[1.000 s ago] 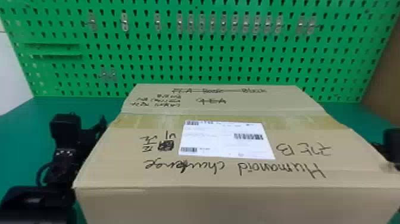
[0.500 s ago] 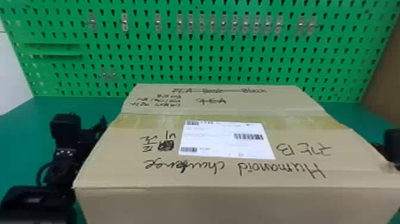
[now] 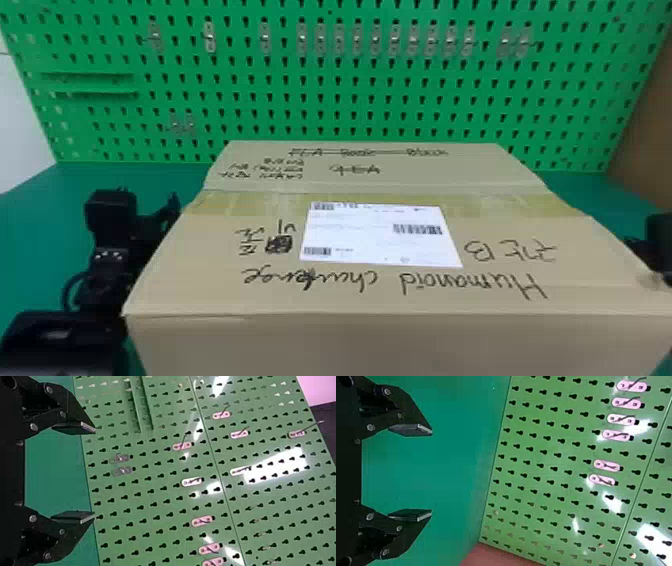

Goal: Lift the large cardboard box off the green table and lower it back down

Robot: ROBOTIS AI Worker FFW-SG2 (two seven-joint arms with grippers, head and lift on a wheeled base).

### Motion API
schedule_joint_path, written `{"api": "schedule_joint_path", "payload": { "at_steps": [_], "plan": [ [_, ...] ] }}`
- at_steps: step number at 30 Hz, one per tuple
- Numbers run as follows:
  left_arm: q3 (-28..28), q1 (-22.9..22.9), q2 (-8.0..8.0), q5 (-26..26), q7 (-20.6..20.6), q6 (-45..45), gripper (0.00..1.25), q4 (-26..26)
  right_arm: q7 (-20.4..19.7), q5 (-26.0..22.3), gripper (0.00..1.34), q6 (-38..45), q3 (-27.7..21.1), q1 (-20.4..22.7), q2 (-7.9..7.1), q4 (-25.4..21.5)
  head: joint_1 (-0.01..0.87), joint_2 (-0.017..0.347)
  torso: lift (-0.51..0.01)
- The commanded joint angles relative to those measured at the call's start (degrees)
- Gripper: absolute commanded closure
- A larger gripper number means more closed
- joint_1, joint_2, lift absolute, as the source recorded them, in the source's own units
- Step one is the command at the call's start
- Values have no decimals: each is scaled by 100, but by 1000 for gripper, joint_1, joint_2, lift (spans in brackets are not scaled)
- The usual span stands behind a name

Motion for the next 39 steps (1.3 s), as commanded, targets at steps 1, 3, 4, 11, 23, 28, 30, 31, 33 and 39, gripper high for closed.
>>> {"api": "schedule_joint_path", "payload": {
  "at_steps": [1,3,4,11,23,28,30,31,33,39],
  "plan": [
    [-3,16,0,-4,0,0,489,0,0,0,532,0,0,0,4,0,508,51,-211],
    [6,16,0,5,0,0,489,0,0,0,532,0,0,0,4,0,508,51,-211],
    [6,16,0,5,0,0,489,0,0,0,530,0,0,0,4,0,508,51,-211],
    [-3,7,0,5,0,0,489,0,0,0,532,0,-9,0,13,0,508,51,-211],
    [-29,-37,-9,5,0,0,490,0,0,9,532,0,18,-26,13,0,508,51,-211],
    [-21,-37,-9,5,9,0,490,0,0,9,532,0,26,-44,22,0,508,51,-211],
    [-21,-37,-9,5,0,0,490,0,0,9,532,0,26,-44,22,0,508,51,-211],
    [-21,-45,0,5,0,0,490,0,0,9,532,0,35,-44,31,0,508,51,-211],
    [-21,-45,-9,5,0,0,490,0,0,9,532,0,26,-44,31,0,508,51,-211],
    [-12,-45,-9,5,0,0,490,0,0,9,530,0,26,-44,31,0,508,51,-211]
  ]
}}
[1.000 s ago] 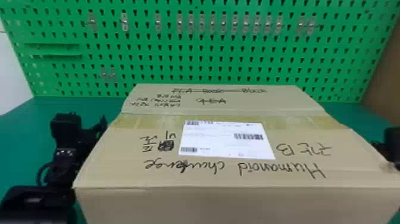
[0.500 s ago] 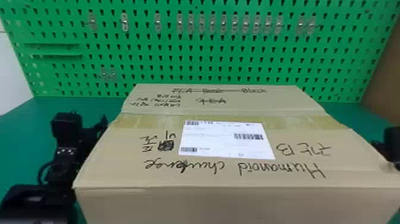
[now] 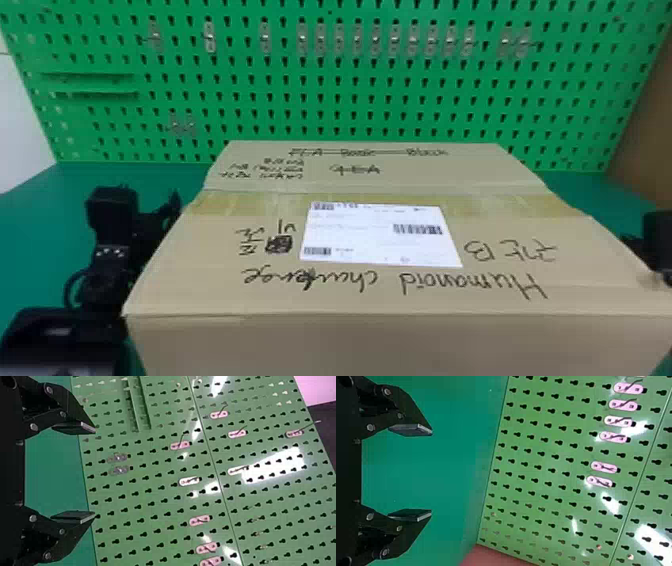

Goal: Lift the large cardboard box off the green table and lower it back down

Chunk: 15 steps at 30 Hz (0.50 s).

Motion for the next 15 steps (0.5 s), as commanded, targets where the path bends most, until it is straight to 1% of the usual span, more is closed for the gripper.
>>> {"api": "schedule_joint_path", "payload": {
  "at_steps": [1,15],
  "plan": [
    [7,0,-3,0,-1,0,490,0,0,2,530,0,-1,0,0,0,508,51,-211],
    [7,8,-3,-9,-1,0,490,0,0,2,530,0,-10,-9,0,0,508,51,-211]
  ]
}}
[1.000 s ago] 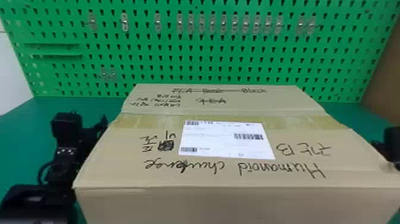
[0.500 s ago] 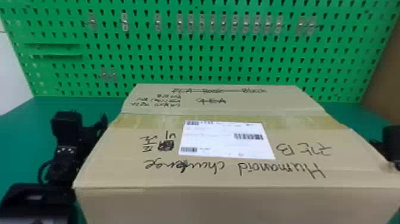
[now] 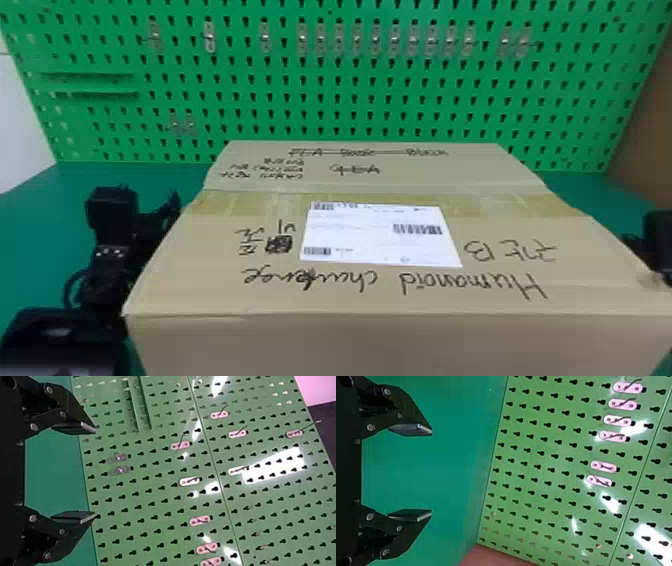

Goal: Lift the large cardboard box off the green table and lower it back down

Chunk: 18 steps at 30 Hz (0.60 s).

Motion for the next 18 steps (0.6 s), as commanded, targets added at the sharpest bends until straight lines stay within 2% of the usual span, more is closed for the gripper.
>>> {"api": "schedule_joint_path", "payload": {
  "at_steps": [1,18],
  "plan": [
    [2,2,-1,0,5,0,490,0,0,6,530,0,0,-1,0,0,508,51,-211],
    [11,11,-1,-9,5,0,490,0,0,6,530,9,9,8,-18,0,508,51,-211]
  ]
}}
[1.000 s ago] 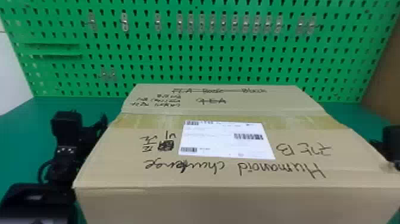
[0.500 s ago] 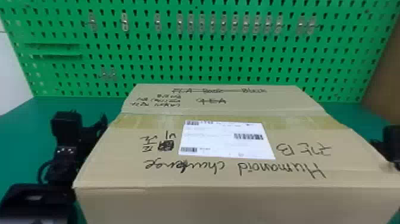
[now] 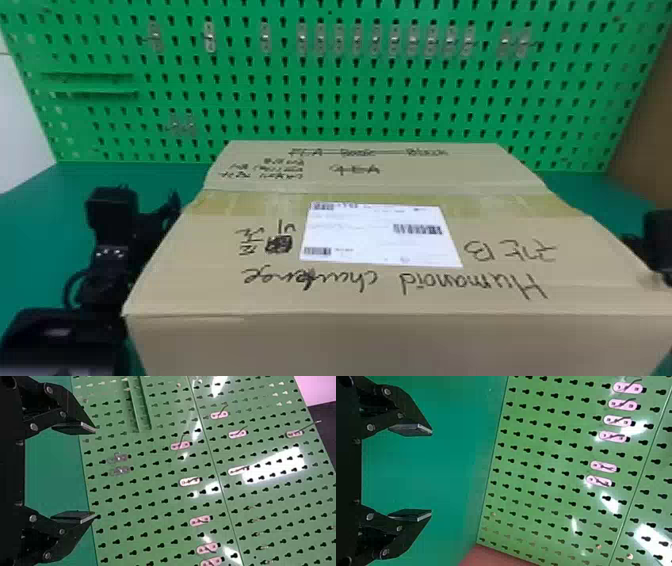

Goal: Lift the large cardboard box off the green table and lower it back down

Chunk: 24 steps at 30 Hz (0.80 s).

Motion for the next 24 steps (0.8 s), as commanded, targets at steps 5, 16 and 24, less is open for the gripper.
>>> {"api": "schedule_joint_path", "payload": {
  "at_steps": [5,16,24],
  "plan": [
    [-1,13,0,-9,0,9,490,0,0,1,532,11,0,7,-18,0,508,51,-211],
    [8,13,0,0,0,9,490,0,0,1,530,20,18,7,-27,0,508,51,-211],
    [8,22,0,9,0,18,490,0,0,1,532,20,9,7,-27,0,508,51,-211]
  ]
}}
